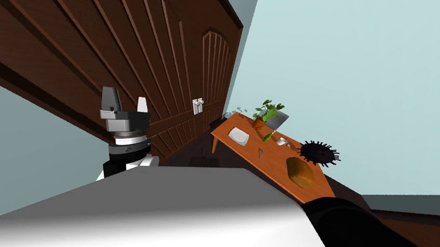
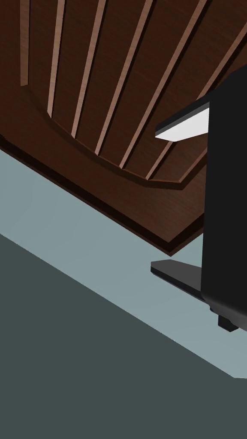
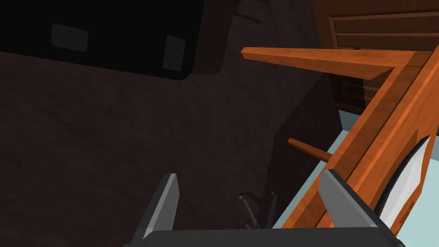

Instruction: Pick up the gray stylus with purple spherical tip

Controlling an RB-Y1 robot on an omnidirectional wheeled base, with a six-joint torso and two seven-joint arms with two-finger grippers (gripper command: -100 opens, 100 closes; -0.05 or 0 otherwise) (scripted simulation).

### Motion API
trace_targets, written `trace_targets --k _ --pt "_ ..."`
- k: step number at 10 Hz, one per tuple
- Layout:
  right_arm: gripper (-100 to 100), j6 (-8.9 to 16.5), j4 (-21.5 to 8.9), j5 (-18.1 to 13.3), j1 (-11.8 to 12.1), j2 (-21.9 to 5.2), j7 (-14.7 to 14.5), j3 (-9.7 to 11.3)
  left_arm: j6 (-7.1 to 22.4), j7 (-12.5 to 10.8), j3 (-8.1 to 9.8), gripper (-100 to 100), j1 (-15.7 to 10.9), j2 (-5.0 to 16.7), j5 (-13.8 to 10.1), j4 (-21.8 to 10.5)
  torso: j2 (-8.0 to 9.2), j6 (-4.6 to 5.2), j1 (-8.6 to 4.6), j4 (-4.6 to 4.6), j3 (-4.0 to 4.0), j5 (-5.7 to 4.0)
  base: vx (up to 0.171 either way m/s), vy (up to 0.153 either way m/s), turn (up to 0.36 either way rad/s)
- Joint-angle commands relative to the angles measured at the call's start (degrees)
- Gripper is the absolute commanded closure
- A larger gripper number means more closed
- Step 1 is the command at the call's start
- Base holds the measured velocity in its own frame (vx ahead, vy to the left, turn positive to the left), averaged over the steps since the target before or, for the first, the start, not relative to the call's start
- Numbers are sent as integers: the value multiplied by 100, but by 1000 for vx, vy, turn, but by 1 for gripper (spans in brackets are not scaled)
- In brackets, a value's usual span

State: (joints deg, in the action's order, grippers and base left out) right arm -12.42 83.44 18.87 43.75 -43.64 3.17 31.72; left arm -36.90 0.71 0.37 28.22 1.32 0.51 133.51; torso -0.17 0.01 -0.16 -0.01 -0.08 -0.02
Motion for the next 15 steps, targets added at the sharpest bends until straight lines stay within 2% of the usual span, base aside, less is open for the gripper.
trace_targets --k 1,4,5,6,8,10,11,12,13,14,15 --pt "-100 -21 -277 80 -35 -112 44 122 0 0 0 0 0 0 0 0 0 0 0 0 0 0 39 -8 196" --pt "-100 219 -1016 550 -190 -652 180 685 0 0 1 0 1 0 0 0 -6 4 -5 -2 -4 -1 58 -10 360" --pt "-100 219 -1079 550 -190 -714 180 685 0 0 1 0 1 0 0 0 -8 5 -6 -2 -5 -1 46 -8 338" --pt "-100 289 -1229 701 -252 -866 221 862 0 0 1 0 1 0 0 0 -5 4 -3 -1 -3 0 45 -8 348" --pt "-100 289 -1327 701 -252 -908 221 862 0 0 1 0 2 0 0 0 -1 9 -2 -1 -1 -1 22 -9 98" --pt "-100 414 -1731 989 -395 -1238 294 1194 0 0 1 0 1 0 0 0 6 4 3 1 3 1 33 -8 391" --pt "-100 414 -1786 989 -395 -1279 294 1194 0 0 1 0 1 0 0 0 -3 3 -4 0 -2 0 41 -31 122" --pt "-100 467 -1915 1123 -475 -1453 327 1345 0 0 2 0 2 1 0 0 -2 13 -5 -1 -2 -2 44 -24 239" --pt "-100 467 -1992 1123 -475 -1453 327 1345 0 0 1 0 1 1 0 0 -4 6 -6 -1 -3 -1 32 -27 131" --pt "-100 516 -2158 1250 -563 -1618 356 1485 0 0 2 0 2 1 0 0 0 13 -3 0 -1 -2 27 -29 209" --pt "-100 516 -2138 1250 -563 -1618 356 1485 0 0 1 0 2 1 0 0 0 7 -5 0 -1 -1 26 -35 149"
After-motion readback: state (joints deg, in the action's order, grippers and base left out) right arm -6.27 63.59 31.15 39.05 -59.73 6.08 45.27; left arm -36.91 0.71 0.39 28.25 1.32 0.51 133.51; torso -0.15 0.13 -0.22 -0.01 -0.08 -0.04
